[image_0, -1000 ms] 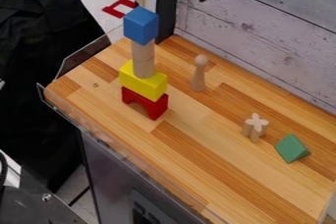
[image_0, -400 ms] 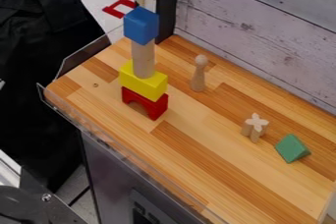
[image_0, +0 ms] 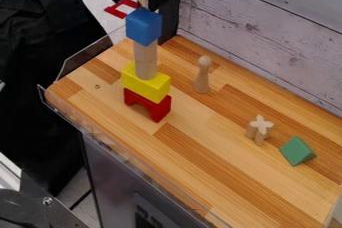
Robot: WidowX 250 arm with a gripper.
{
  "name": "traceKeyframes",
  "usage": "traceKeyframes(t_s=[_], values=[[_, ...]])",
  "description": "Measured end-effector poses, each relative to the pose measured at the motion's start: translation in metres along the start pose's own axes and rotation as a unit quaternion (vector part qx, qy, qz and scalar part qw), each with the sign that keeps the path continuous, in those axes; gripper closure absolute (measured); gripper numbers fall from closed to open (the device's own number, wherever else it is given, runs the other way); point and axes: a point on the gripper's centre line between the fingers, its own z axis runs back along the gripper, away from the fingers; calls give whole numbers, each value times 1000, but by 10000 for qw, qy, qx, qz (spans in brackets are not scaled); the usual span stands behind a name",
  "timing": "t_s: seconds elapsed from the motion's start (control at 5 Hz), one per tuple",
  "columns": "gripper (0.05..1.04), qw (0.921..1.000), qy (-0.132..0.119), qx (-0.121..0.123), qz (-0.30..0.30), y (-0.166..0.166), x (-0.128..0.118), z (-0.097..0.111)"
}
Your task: Remove the blue cube off of the cylinder and put it in the middle of the table
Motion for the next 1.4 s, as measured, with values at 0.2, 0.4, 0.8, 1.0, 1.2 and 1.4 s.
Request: traceKeyframes(t_s=[0.2,0.4,0.8,1.0,1.2,1.4], values=[[84,9996,251,-52,-142,-5,0,-5],[83,9980,587,-101,-203,-8,-3,-11],[134,9952,975,-88,-33,-16,-12,-13],[417,9931,1156,-65,190,-13,-16,-22],[520,9921,1218,-37,302,-10,-18,-23],[521,9913,1268,-20,346,-9,-18,-24]])
